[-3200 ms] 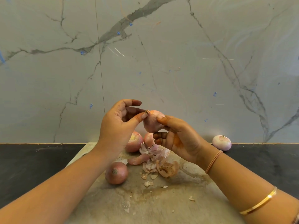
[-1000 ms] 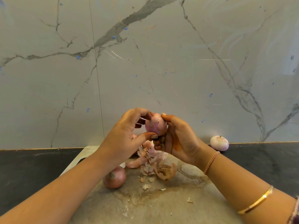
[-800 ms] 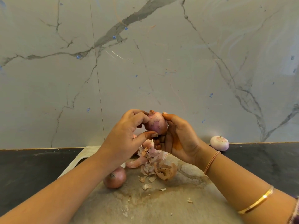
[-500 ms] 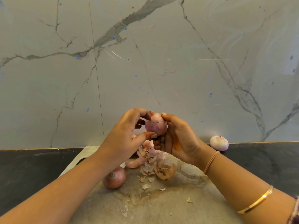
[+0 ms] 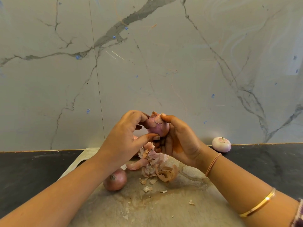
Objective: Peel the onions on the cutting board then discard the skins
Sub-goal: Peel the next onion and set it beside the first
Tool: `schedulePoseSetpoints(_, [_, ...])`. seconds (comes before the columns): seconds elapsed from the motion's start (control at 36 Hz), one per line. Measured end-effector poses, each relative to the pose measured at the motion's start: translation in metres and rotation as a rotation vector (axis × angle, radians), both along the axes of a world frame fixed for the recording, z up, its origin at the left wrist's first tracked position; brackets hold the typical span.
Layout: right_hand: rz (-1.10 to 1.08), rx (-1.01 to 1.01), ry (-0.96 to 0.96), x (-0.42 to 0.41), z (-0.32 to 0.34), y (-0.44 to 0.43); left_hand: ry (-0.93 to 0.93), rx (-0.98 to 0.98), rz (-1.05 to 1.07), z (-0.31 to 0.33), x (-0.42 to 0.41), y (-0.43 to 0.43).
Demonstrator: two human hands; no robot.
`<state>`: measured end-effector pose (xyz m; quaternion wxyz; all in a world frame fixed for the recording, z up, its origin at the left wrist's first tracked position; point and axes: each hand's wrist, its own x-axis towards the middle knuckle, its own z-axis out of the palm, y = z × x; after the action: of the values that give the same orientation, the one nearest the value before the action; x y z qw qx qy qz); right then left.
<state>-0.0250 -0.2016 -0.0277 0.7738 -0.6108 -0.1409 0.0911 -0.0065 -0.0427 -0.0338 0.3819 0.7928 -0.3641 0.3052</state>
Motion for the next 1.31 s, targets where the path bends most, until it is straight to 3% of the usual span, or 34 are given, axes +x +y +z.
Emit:
schedulePoseSetpoints(0.28, [-0.070, -0.055, -0.050, 0.0009, -0.0014, -0.0016, 0.201, -0.253, -0.061, 0.0048, -0.0106, -0.0026])
schedulePoseSetpoints(0.53, [-0.103, -0.060, -0.093, 0.0032, -0.0011, -0.0041, 0.223, -0.333, -0.019, 0.0052, -0.0079, -0.0012])
schedulePoseSetpoints(0.89, [-0.147, -0.030, -0.067, 0.0017, 0.0006, -0.0036, 0.190, -0.363, 0.017, 0.0054, -0.0055, -0.0007])
schedulePoseSetpoints(1.11, [-0.182, -0.134, -0.048, -0.0013, 0.0022, -0.0062, 0.174, -0.357, 0.083, 0.0045, -0.0024, 0.0026])
schedulePoseSetpoints(1.31, [-0.192, -0.123, -0.035, -0.0016, 0.0026, -0.0039, 0.258, -0.284, 0.033, 0.0038, -0.0048, 0.0014])
